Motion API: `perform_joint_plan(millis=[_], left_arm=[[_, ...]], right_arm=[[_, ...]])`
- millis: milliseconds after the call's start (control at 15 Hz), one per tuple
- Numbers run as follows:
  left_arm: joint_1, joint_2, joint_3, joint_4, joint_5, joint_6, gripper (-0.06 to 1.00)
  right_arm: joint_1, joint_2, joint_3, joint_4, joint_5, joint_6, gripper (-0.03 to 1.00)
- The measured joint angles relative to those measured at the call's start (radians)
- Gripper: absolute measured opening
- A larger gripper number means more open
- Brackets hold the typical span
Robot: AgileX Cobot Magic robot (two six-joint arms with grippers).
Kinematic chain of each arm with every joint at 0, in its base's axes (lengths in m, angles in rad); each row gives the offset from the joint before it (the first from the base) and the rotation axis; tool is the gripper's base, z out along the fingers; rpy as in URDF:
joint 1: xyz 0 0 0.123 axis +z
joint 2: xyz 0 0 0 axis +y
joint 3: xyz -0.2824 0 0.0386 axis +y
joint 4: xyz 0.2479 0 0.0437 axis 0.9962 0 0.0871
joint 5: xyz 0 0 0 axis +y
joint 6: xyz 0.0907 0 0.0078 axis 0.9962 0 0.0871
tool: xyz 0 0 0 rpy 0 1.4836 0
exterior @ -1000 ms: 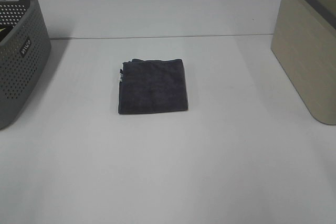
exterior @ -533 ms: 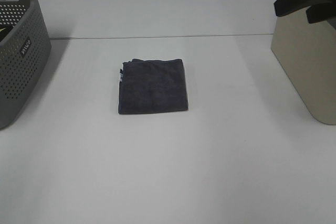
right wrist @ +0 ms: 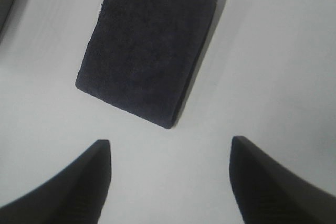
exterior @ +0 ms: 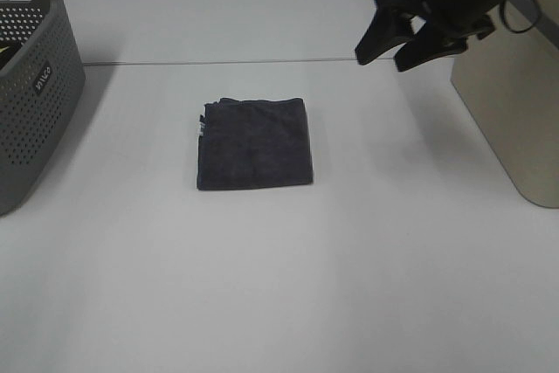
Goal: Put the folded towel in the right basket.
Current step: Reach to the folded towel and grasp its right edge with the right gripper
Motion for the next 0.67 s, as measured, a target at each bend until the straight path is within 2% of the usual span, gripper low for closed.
perform_joint_plan(millis=[133, 467, 667], left_arm=[[0.000, 0.000, 0.000, 0.000, 0.000, 0.000, 0.98], [0.000, 0.000, 0.000, 0.000, 0.000, 0.000, 0.98], [0.000, 0.000, 0.000, 0.000, 0.000, 0.000, 0.98]], right_arm=[[0.028, 0.139, -0.089, 0.022, 0.016, 0.022, 0.62], [0.027, 0.410, -0.308, 0.089, 0.136, 0.030, 0.66], [0.027, 0.532, -0.409, 0.146, 0.157, 0.030, 0.66]])
